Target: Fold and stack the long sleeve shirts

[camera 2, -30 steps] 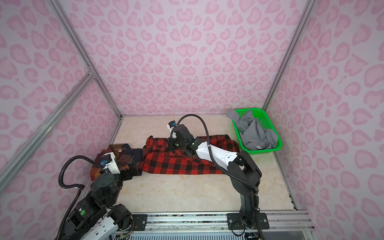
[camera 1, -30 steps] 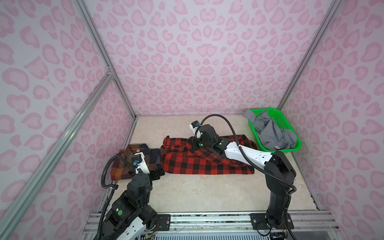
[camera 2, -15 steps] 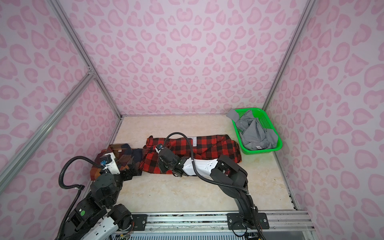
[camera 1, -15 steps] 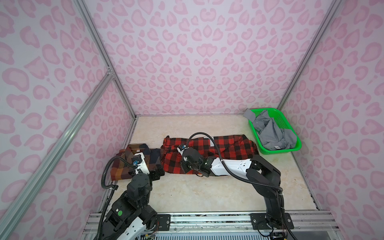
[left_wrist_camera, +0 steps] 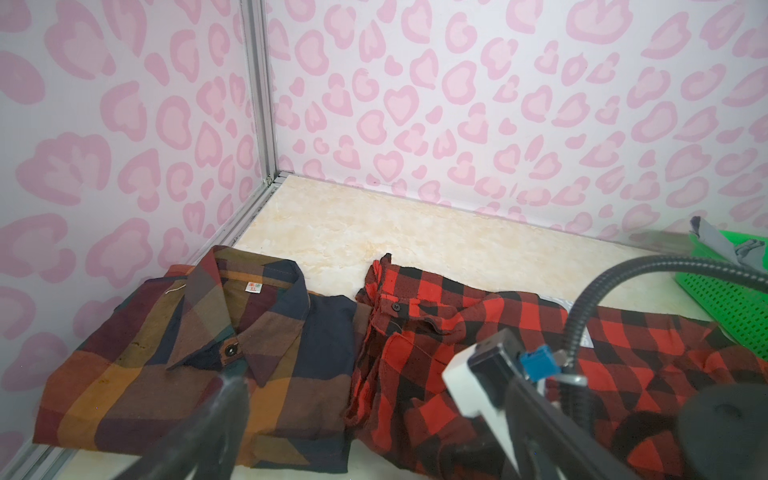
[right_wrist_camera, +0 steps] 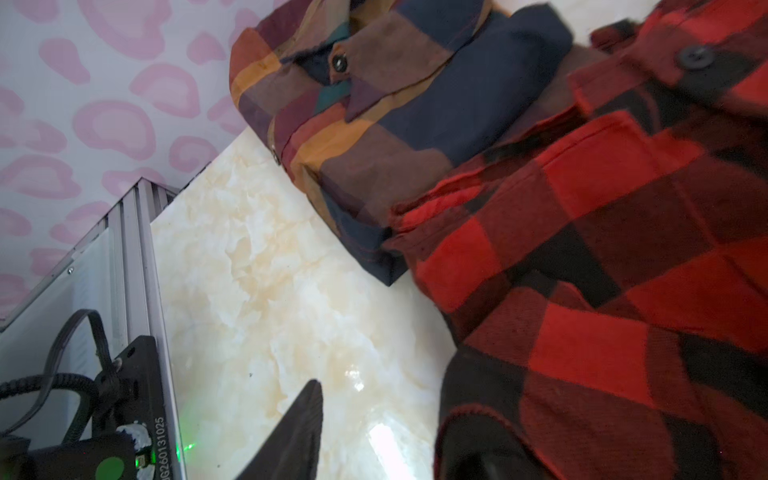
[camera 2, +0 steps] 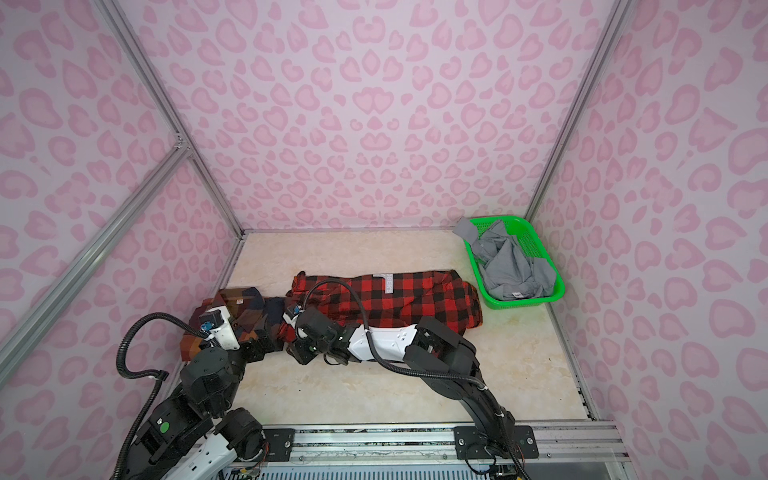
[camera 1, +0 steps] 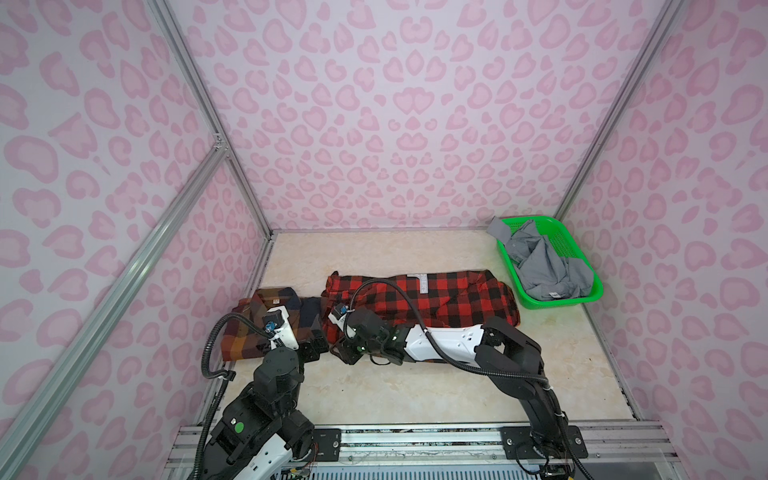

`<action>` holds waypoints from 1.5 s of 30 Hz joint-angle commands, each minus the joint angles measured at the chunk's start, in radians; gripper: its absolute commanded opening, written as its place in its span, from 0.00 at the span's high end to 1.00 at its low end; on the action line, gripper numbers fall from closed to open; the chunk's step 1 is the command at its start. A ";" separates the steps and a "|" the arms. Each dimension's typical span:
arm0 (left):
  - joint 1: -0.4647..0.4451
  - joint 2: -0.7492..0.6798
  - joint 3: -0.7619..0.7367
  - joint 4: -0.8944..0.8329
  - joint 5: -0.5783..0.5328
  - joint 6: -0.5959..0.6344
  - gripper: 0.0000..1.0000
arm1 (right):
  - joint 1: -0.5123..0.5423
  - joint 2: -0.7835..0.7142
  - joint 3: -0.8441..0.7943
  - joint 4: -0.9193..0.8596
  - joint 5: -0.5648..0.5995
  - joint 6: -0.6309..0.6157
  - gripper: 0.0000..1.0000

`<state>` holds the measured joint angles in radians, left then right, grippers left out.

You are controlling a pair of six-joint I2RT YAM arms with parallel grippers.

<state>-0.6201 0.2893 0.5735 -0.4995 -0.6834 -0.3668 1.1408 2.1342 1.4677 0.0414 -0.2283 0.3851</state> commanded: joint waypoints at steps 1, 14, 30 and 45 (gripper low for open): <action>0.002 -0.003 0.000 0.004 -0.010 -0.009 0.03 | 0.003 0.019 0.008 -0.114 0.042 -0.027 0.50; 0.001 0.096 0.007 0.033 0.189 0.045 0.03 | -0.070 -0.207 -0.133 -0.141 0.014 -0.033 0.26; -0.101 0.768 0.181 0.004 0.340 -0.018 0.02 | -0.450 -0.890 -0.536 -0.240 0.083 0.063 0.24; -0.113 1.301 0.367 -0.010 0.423 -0.069 0.17 | -0.745 -1.185 -0.623 -0.439 -0.009 0.031 0.24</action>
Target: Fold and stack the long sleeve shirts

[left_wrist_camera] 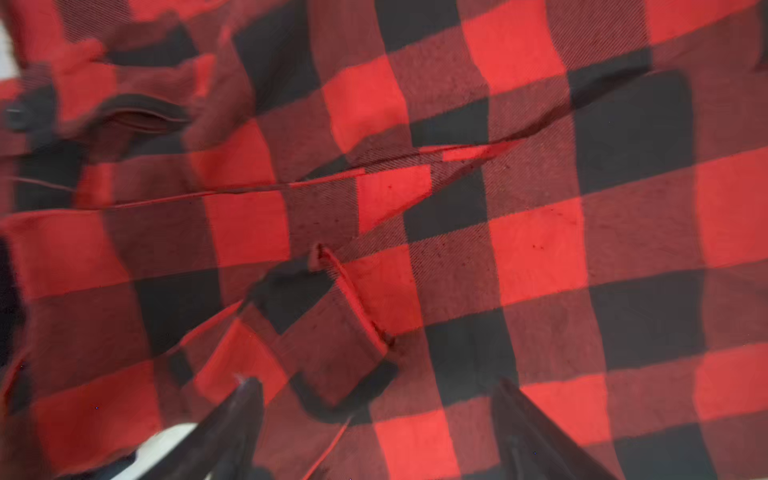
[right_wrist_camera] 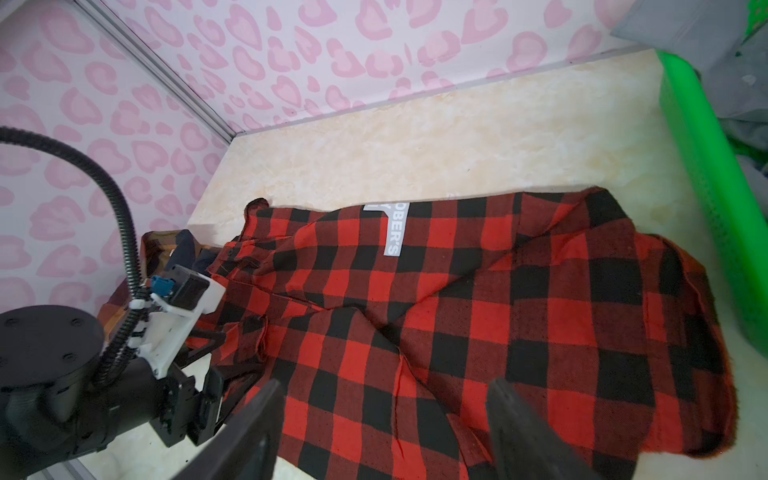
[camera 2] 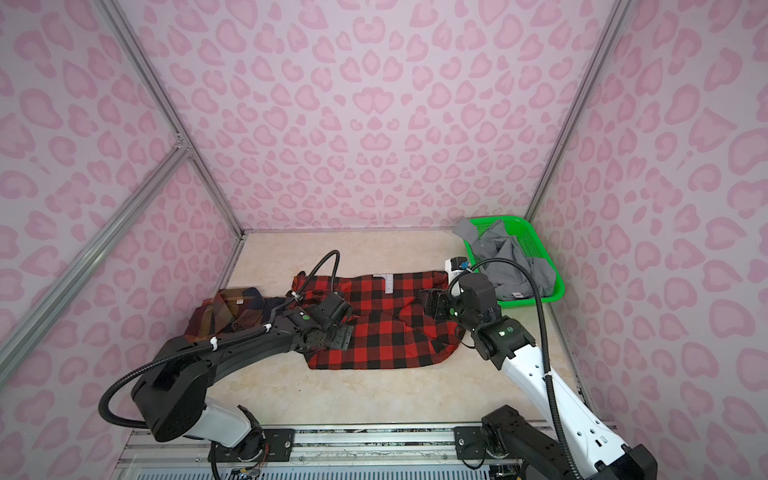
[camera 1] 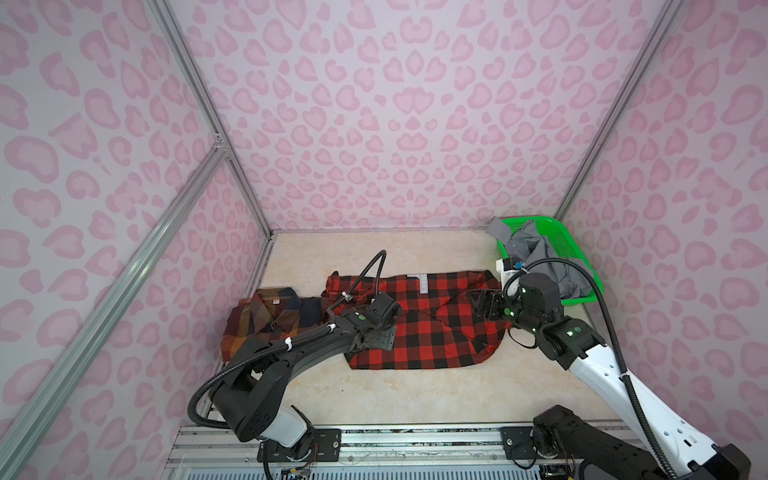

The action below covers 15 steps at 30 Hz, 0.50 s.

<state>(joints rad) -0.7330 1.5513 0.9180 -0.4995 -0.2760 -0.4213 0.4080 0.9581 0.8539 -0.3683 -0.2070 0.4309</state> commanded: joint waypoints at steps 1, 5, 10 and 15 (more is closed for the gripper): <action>0.001 0.058 0.029 -0.010 0.008 -0.012 0.20 | -0.012 -0.013 -0.012 -0.028 -0.037 -0.012 0.24; 0.002 0.127 0.062 -0.022 -0.016 0.004 0.35 | -0.012 -0.007 -0.027 -0.022 -0.041 0.002 0.24; 0.005 0.165 0.082 -0.023 -0.029 0.017 0.52 | -0.010 0.049 -0.066 -0.016 -0.066 0.024 0.24; 0.018 0.174 0.093 -0.030 -0.023 0.034 0.66 | 0.069 0.122 -0.100 -0.013 -0.031 0.007 0.23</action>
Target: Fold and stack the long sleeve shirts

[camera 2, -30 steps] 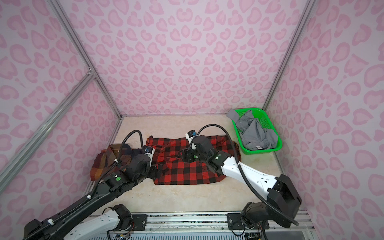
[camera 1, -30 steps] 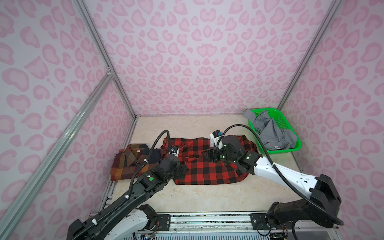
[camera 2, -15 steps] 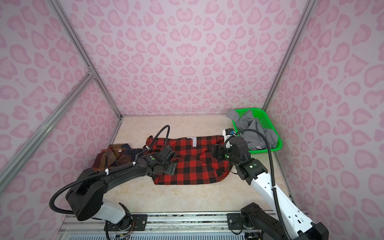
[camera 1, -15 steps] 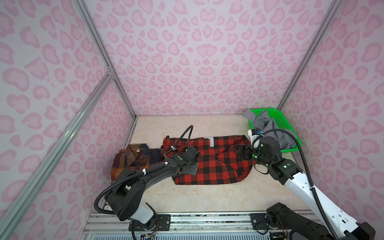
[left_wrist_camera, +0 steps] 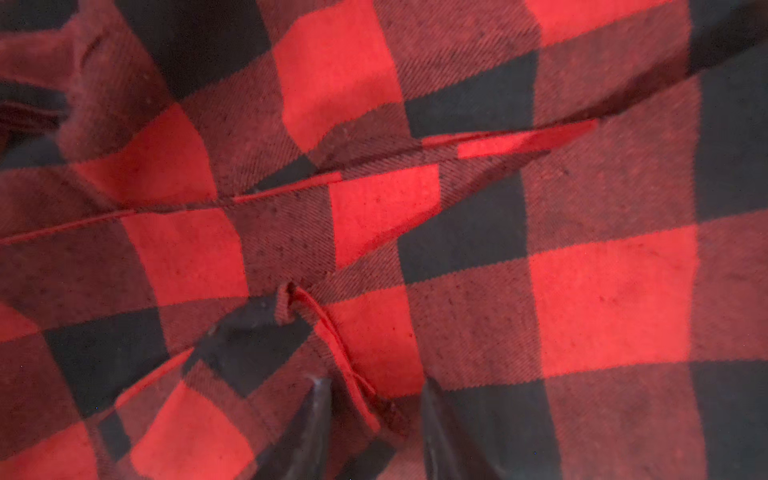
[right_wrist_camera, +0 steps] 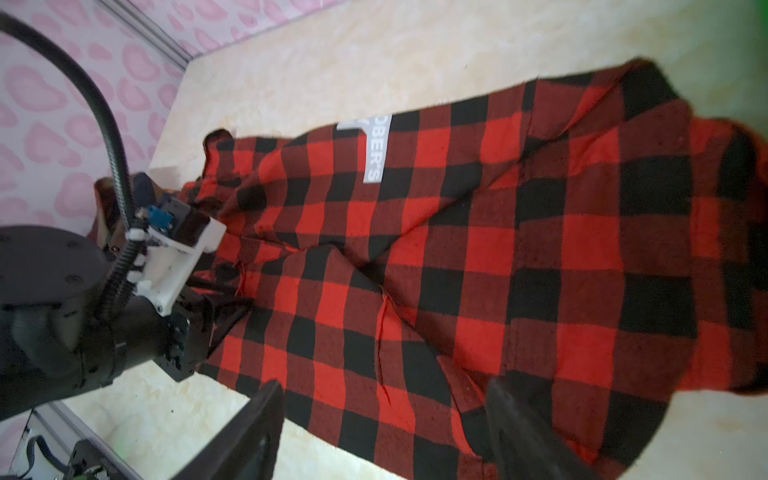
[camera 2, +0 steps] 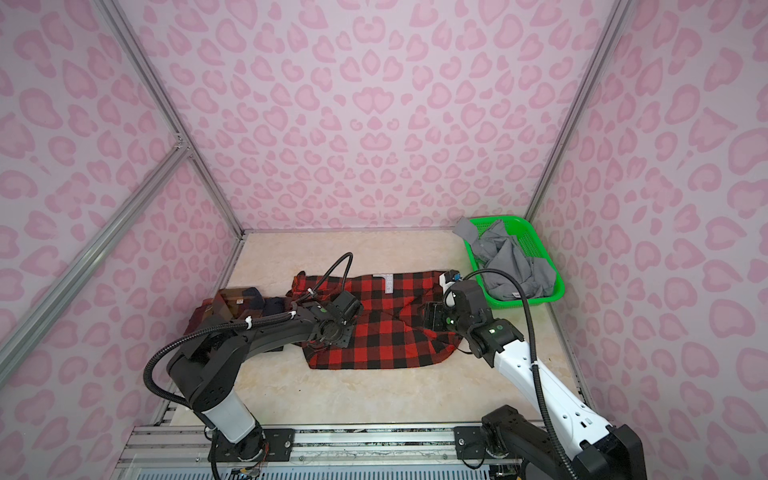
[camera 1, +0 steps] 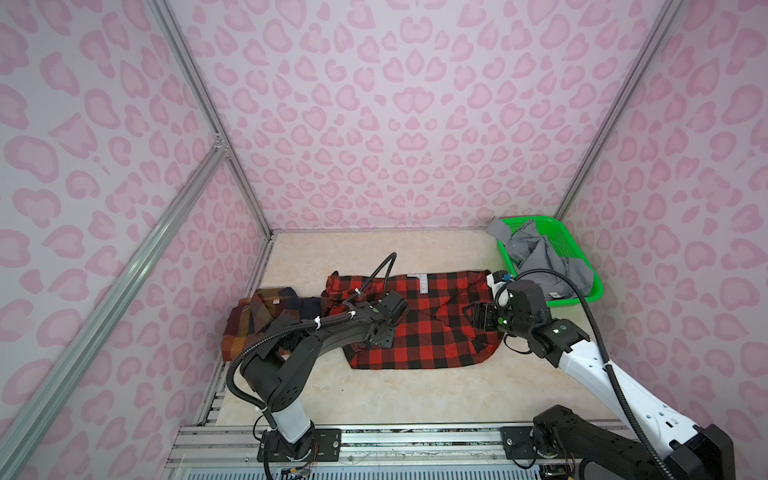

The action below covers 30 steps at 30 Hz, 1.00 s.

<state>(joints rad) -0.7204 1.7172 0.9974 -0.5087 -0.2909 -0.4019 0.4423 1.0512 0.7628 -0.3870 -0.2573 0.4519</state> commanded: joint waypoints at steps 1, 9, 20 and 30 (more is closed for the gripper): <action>0.006 0.011 0.018 -0.025 -0.008 0.016 0.69 | 0.063 0.053 -0.003 -0.005 0.045 -0.020 0.23; 0.025 -0.018 0.031 -0.040 -0.008 0.036 0.96 | 0.154 0.270 0.031 -0.046 0.128 -0.039 0.23; 0.041 -0.154 0.069 -0.066 -0.005 0.069 0.96 | 0.167 0.471 0.069 0.017 0.150 -0.063 0.30; 0.077 -0.302 0.146 -0.062 0.034 0.119 0.96 | 0.167 0.552 0.088 0.047 0.157 -0.078 0.55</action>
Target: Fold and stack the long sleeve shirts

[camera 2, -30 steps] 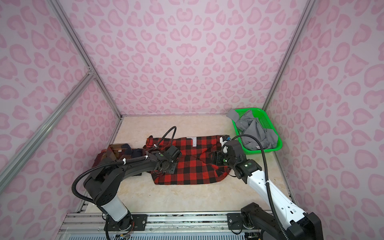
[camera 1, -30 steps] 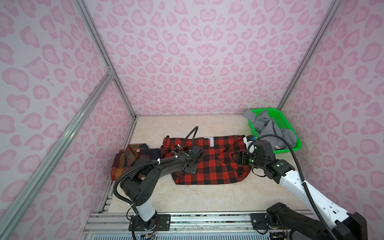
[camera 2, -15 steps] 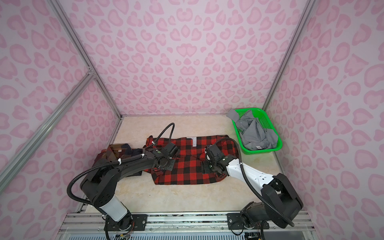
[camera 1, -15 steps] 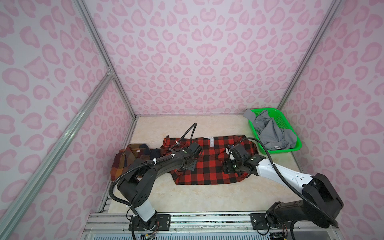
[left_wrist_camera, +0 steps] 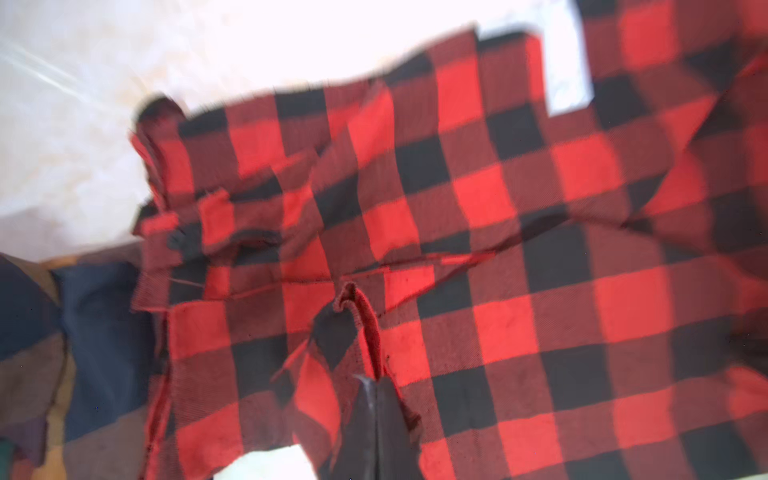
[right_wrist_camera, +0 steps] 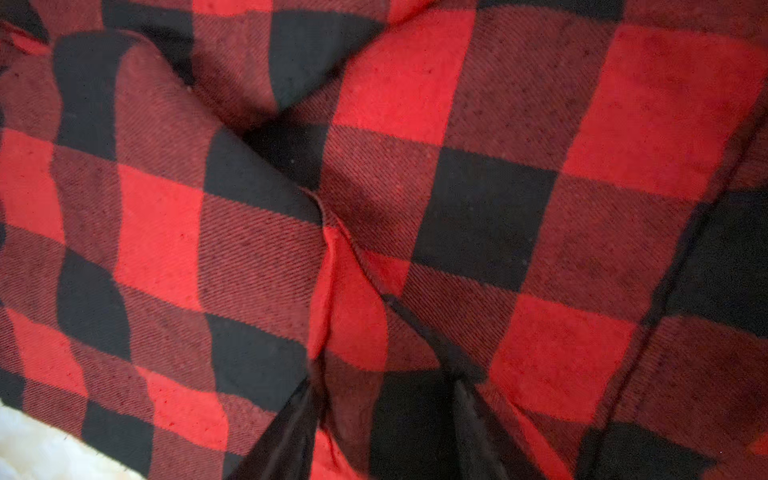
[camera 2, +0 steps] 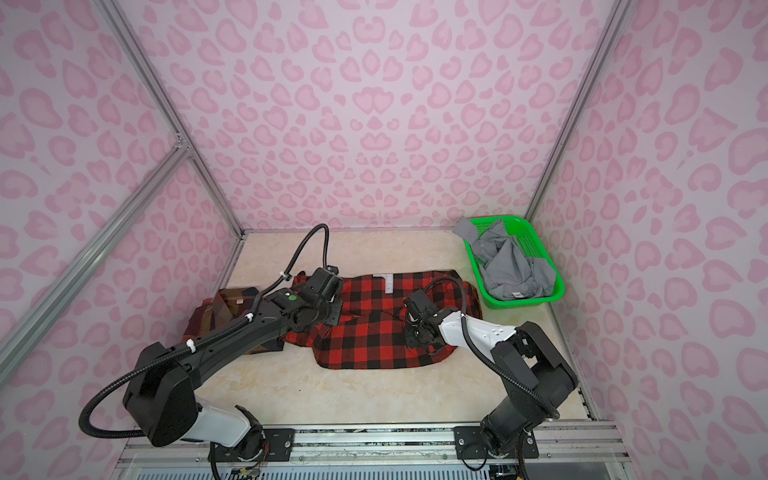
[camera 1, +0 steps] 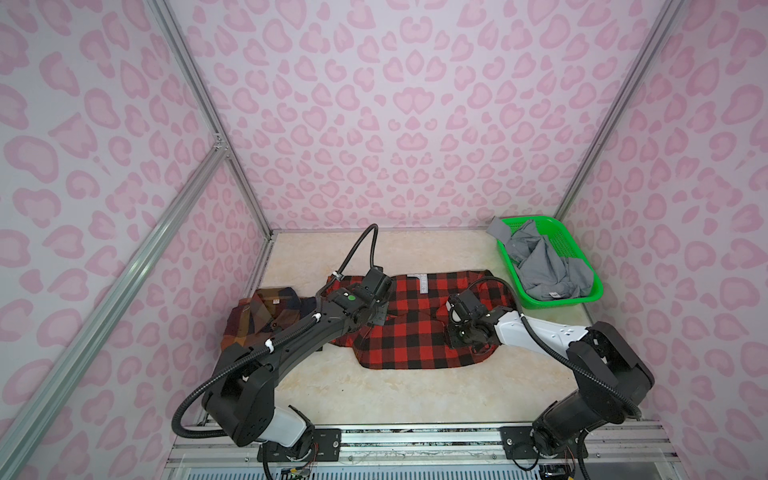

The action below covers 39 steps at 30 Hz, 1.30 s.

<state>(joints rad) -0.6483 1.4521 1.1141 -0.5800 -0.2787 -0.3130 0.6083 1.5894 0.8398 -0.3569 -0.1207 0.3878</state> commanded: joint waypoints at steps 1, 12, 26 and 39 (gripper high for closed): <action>0.006 -0.053 0.041 0.011 0.025 0.039 0.96 | -0.001 0.017 0.016 0.014 0.025 -0.020 0.61; 0.021 -0.199 0.081 0.090 0.062 0.129 0.96 | -0.032 -0.021 0.035 -0.016 0.033 -0.026 1.00; 0.062 -0.292 0.045 0.384 0.130 0.197 0.96 | -0.227 -0.097 0.074 -0.031 -0.014 0.003 1.00; 0.148 -0.302 -0.167 0.638 0.156 0.124 0.96 | -0.295 0.051 0.208 -0.104 0.014 0.003 0.91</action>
<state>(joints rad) -0.5110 1.1645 0.9848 -0.0528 -0.1268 -0.1585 0.3138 1.6299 1.0409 -0.4210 -0.1585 0.3923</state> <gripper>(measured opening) 0.050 0.065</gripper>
